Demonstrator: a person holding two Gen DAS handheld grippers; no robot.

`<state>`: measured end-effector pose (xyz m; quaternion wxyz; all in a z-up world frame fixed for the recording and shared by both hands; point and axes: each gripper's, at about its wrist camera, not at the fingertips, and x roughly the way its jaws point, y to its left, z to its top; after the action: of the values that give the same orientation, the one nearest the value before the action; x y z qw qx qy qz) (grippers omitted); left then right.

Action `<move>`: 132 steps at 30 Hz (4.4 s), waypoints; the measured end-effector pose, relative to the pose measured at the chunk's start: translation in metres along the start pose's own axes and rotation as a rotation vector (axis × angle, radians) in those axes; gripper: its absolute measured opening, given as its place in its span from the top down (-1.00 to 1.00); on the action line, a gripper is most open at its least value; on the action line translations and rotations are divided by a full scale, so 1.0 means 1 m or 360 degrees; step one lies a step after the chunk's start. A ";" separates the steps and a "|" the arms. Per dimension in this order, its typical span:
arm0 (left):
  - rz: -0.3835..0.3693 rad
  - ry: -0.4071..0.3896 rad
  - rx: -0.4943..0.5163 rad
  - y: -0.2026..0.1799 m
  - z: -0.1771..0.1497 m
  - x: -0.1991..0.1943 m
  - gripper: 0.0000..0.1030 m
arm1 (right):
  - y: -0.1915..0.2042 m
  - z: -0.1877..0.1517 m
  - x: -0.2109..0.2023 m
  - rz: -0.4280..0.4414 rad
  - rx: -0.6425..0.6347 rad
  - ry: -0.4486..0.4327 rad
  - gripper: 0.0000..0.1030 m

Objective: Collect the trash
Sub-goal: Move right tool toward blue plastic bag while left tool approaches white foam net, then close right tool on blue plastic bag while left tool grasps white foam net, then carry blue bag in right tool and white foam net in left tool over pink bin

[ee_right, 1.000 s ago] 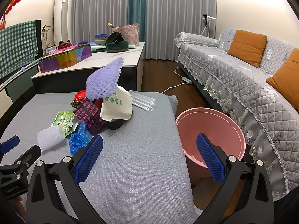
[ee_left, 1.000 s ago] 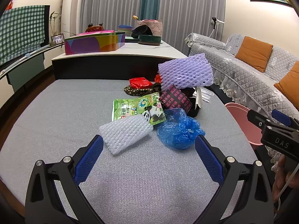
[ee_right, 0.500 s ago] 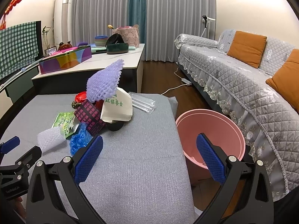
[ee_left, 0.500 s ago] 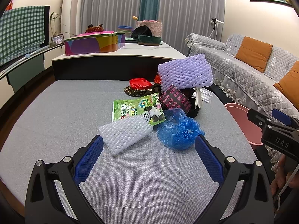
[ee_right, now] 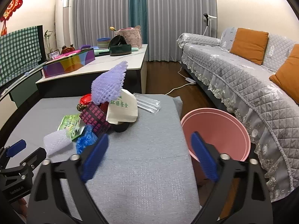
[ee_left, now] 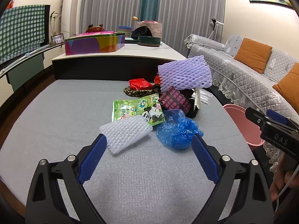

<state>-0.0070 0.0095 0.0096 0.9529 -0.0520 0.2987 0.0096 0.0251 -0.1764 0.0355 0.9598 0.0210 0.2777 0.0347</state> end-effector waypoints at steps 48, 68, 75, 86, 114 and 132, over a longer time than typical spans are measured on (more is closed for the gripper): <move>-0.0001 0.0111 0.0015 0.032 0.012 0.042 0.91 | 0.053 -0.007 0.054 0.0342 -0.0097 0.0164 0.86; -0.0100 -0.0057 0.0103 -0.003 0.030 0.002 0.92 | -0.006 0.013 -0.017 0.0084 -0.0050 -0.0154 0.86; -0.0153 -0.0088 0.0137 -0.022 0.034 -0.006 0.92 | -0.033 0.024 -0.035 0.0008 -0.0018 -0.0187 0.86; -0.0285 -0.0129 0.0178 -0.062 0.057 -0.011 0.92 | -0.090 0.062 -0.060 -0.0133 0.0003 -0.0269 0.86; -0.0464 -0.0086 0.0364 -0.188 0.090 0.056 0.92 | -0.214 0.083 0.008 -0.0296 0.0157 -0.0190 0.85; -0.0528 0.0018 0.0413 -0.237 0.090 0.118 0.92 | -0.237 0.077 0.039 -0.0380 0.0194 -0.0125 0.86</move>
<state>0.1528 -0.2187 0.0378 0.9384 0.0225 0.2902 -0.1862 0.1121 -0.4109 0.0655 0.9642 0.0476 0.2420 -0.0977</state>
